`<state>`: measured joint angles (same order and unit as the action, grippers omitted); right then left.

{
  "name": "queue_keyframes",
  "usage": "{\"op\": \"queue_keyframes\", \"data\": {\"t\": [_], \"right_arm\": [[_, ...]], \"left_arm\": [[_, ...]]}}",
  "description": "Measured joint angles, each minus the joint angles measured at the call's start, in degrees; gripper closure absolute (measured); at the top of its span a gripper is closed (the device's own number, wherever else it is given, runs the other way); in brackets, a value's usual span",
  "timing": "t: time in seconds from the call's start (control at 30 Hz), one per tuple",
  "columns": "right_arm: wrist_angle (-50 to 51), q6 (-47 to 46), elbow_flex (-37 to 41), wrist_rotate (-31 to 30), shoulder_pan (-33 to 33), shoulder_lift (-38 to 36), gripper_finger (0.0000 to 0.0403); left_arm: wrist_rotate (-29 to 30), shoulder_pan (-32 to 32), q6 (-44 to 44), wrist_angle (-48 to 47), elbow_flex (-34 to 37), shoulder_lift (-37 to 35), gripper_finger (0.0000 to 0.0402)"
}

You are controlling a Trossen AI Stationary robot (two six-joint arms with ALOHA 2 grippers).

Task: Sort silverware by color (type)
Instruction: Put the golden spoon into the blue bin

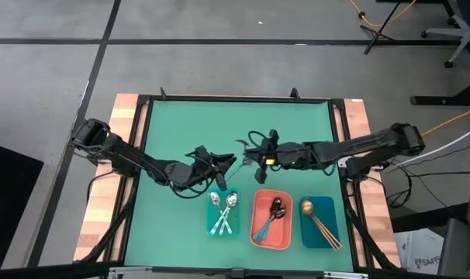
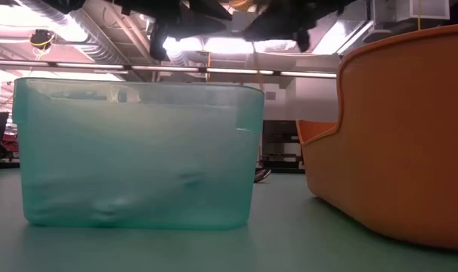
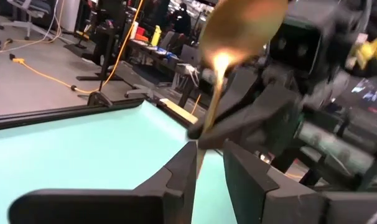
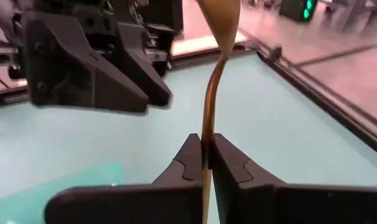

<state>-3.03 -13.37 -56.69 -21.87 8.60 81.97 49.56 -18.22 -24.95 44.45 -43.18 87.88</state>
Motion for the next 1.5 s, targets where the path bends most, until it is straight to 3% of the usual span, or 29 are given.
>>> {"op": "queue_keyframes", "data": {"t": [0.13, 0.5, 0.6, 1.17, 1.5], "right_arm": [[9.9, -4.6, 0.0, 1.2, 0.0, -5.3, 0.0402], [37.7, -32.2, 0.0, 17.3, 0.6, -20.0, 0.0402], [42.8, -38.6, 0.0, 17.8, 3.3, -21.6, 0.0402], [58.1, -77.9, 0.0, 23.4, 30.8, -21.5, 0.0402], [62.4, -94.8, 0.0, 27.6, 39.2, -16.7, 0.0402]], "left_arm": [[0.0, 0.0, 0.0, -0.8, 0.0, 0.0, 0.0331], [0.2, 0.0, 0.0, -5.0, 0.0, 0.0, 0.0329], [0.2, 0.0, 0.0, -5.4, 0.0, 0.0, 0.0328], [0.2, 0.0, 0.0, -6.4, 0.0, 0.0, 0.0328], [0.3, 0.0, 0.0, -6.4, 0.0, 0.0, 0.0328]]}}
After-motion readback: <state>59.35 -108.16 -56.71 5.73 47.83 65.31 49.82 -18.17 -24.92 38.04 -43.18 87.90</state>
